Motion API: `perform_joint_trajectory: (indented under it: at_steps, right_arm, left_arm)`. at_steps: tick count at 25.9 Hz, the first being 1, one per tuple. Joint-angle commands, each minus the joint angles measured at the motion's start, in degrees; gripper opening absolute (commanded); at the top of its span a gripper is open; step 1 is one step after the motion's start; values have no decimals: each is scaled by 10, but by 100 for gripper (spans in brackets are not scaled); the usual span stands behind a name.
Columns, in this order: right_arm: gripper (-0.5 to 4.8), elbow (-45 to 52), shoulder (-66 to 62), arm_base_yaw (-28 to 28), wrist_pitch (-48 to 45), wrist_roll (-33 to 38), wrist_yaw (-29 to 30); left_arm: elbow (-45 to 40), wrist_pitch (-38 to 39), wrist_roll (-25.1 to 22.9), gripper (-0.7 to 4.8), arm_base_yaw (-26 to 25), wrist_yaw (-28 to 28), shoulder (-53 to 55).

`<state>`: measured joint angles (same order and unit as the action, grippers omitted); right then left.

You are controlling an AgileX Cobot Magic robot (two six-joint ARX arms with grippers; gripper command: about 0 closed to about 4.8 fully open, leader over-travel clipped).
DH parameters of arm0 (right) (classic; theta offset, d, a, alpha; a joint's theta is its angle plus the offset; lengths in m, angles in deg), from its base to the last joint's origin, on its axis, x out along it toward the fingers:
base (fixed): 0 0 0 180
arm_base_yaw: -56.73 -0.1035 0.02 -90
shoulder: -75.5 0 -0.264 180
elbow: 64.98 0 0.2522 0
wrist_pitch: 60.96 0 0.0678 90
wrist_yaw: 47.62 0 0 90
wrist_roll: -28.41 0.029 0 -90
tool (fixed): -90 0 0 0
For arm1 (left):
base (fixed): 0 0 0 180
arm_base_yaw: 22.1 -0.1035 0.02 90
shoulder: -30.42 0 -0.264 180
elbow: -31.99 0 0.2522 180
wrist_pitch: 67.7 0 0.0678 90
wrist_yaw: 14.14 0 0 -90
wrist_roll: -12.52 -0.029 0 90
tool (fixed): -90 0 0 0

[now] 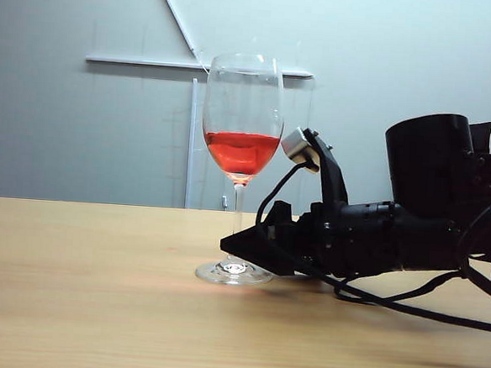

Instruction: Gently pick up the goblet, rotate it counterclockwise for two full turns (viewing from above), and then place it back on the table.

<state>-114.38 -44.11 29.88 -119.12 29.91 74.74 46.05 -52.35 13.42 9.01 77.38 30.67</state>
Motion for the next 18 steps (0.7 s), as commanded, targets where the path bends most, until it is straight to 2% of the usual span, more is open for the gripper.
perform_joint_trajectory:
  at_steps: [1,4,7,12,16,18]
  right_arm:
    - [212,28,3,0,-31,7,-4]
    - [214,65,3,2,-82,6,-20]
    - [248,86,19,6,-82,6,-30]
    - [248,128,78,14,-78,3,-48]
    - [247,160,145,21,-59,3,-83]
    - [243,177,215,21,9,-6,-116]
  left_arm:
    - [2,-4,0,-5,0,-2,1]
    - [2,-3,0,-5,0,-3,1]
    - [2,-3,0,-5,0,-3,1]
    - [2,-3,0,-5,0,-3,1]
    - [2,-3,0,-5,-1,-3,1]
    - [2,-4,0,-5,-9,-3,1]
